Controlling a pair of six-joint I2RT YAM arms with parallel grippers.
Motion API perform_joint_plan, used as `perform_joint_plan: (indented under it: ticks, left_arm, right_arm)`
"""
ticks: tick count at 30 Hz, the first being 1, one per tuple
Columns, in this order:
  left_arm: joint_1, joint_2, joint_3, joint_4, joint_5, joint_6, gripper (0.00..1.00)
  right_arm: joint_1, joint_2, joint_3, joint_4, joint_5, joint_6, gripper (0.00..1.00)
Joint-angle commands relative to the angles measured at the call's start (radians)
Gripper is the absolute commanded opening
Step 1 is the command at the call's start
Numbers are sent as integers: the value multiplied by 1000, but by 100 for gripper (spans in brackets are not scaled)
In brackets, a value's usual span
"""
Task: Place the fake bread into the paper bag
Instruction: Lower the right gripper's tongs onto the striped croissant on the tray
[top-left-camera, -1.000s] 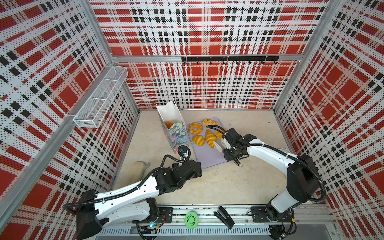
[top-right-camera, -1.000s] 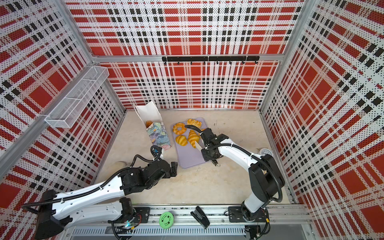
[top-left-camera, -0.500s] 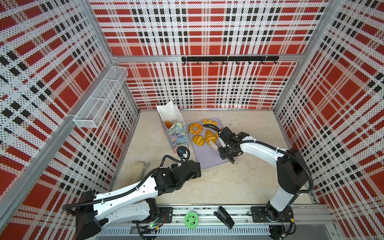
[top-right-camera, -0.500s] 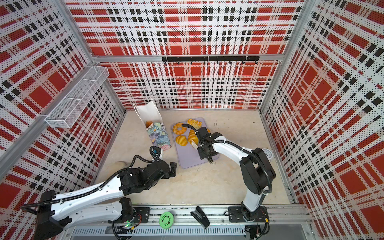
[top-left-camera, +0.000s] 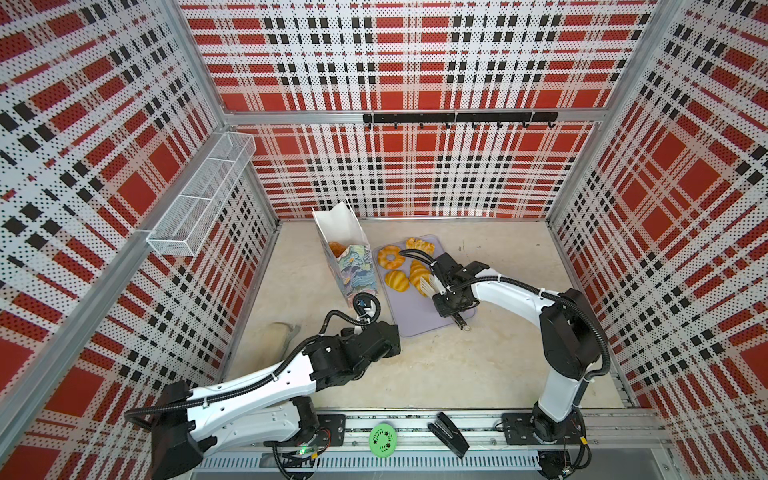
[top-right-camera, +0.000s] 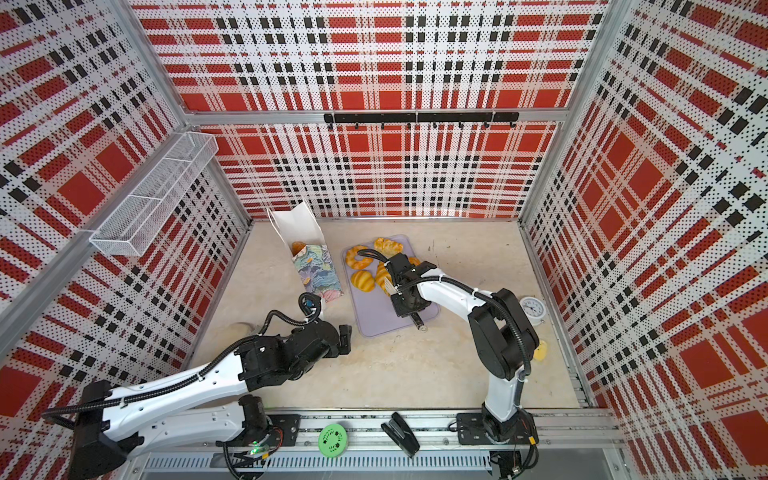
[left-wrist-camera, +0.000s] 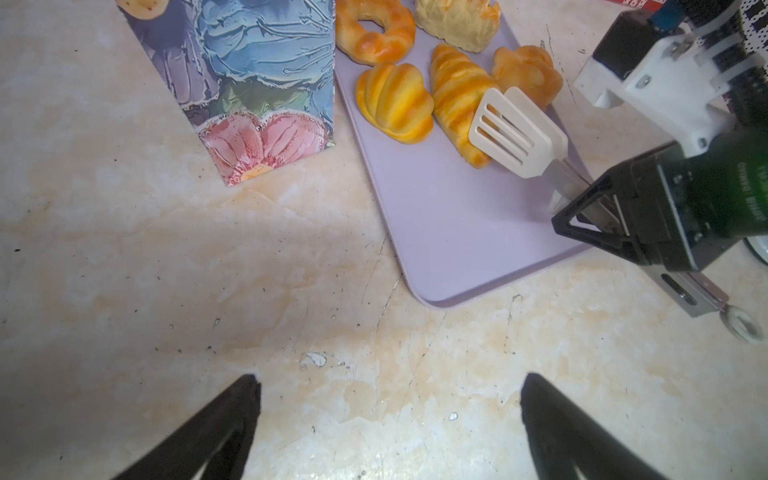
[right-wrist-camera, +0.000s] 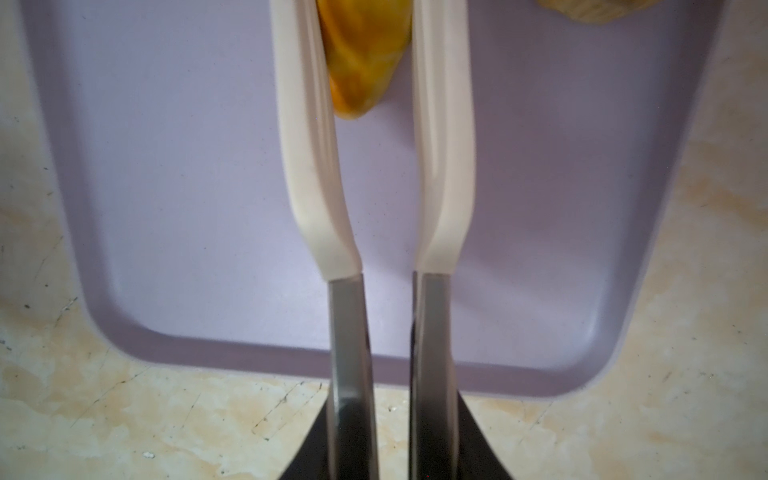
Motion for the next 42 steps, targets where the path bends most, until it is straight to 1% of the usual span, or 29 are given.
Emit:
perform_joint_plan:
  ticks: [1, 11, 15, 21, 23, 26, 29, 33, 42]
  left_arm:
    - [-3, 4, 21, -14, -34, -12, 99]
    - [-5, 20, 26, -13, -26, -8, 100]
    - [-5, 28, 27, -9, -24, -5, 100]
    - [-9, 35, 33, -5, -21, 2, 99]
    - [-12, 33, 32, -6, -20, 3, 99]
    - [-15, 27, 27, -6, -21, 0, 100]
    - [-18, 27, 24, -6, -22, -2, 99]
    - [-23, 33, 23, -5, -20, -2, 99]
    - [-28, 34, 25, -6, -23, 1, 99]
  right_arm:
    - [4, -58, -2, -36, -5, -46, 31]
    - [4, -213, -114, -151, -1, -133, 30]
    - [5, -257, -151, -166, -14, -148, 34]
    - [-2, -263, -167, -163, -20, -134, 40]
    - [-1, -272, -161, -157, -29, -125, 46]
    - [-1, -279, -156, -147, -54, -110, 50]
    - [0, -277, -167, -135, -62, -91, 55]
    - [0, -262, -166, -120, -47, -76, 58]
    - [0, -165, -108, -92, -49, -72, 58]
